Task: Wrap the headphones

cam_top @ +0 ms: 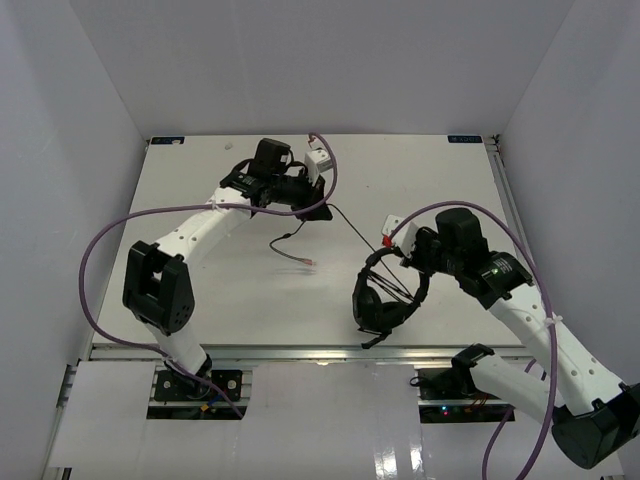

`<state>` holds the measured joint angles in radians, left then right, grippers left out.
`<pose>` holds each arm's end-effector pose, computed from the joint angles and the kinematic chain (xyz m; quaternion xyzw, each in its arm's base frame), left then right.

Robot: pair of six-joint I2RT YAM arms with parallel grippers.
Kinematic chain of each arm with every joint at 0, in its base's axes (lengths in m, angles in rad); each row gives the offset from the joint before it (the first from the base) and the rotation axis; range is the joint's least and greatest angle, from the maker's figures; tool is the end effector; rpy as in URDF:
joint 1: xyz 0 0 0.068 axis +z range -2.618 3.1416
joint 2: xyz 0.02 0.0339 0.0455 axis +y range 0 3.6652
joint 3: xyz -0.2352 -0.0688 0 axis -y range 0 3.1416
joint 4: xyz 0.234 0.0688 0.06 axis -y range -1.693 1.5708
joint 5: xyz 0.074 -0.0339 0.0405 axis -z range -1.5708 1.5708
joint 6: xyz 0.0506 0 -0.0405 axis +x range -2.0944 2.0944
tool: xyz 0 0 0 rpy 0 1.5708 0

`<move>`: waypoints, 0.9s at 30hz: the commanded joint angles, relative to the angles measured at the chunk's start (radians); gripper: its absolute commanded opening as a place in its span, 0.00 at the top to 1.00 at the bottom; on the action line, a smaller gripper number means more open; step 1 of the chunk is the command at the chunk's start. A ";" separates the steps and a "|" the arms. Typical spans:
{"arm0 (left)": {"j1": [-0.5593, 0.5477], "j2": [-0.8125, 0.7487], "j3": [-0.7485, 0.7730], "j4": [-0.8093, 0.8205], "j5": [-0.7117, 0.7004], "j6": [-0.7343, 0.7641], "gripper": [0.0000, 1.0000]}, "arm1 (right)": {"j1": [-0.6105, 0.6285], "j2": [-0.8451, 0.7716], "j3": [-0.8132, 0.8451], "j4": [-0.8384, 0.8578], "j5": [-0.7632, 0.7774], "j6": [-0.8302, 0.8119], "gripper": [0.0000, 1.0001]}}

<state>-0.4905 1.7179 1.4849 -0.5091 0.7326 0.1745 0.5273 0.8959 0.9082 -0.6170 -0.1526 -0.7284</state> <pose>0.3177 -0.2080 0.2751 0.4153 0.7608 -0.3829 0.3196 0.1761 0.1115 0.2895 -0.5473 0.6938 0.0207 0.4676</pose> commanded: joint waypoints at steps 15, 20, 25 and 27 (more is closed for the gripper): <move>-0.050 -0.178 -0.084 0.324 0.357 -0.818 1.00 | 0.082 0.251 0.087 0.406 0.611 0.334 0.92; -0.123 -0.178 -0.069 0.371 0.324 -0.900 1.00 | 0.039 0.310 0.170 0.398 0.643 0.448 0.92; -0.138 -0.176 -0.041 0.296 0.309 -0.872 1.00 | 0.020 0.321 0.195 0.392 0.648 0.476 0.92; -0.139 -0.168 -0.025 0.257 0.300 -0.851 1.00 | 0.009 0.319 0.198 0.398 0.651 0.482 0.92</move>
<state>-0.6281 1.6085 1.4045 -0.2109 1.0137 -0.6784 0.5625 1.2217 1.0576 -0.2826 0.4358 -0.3190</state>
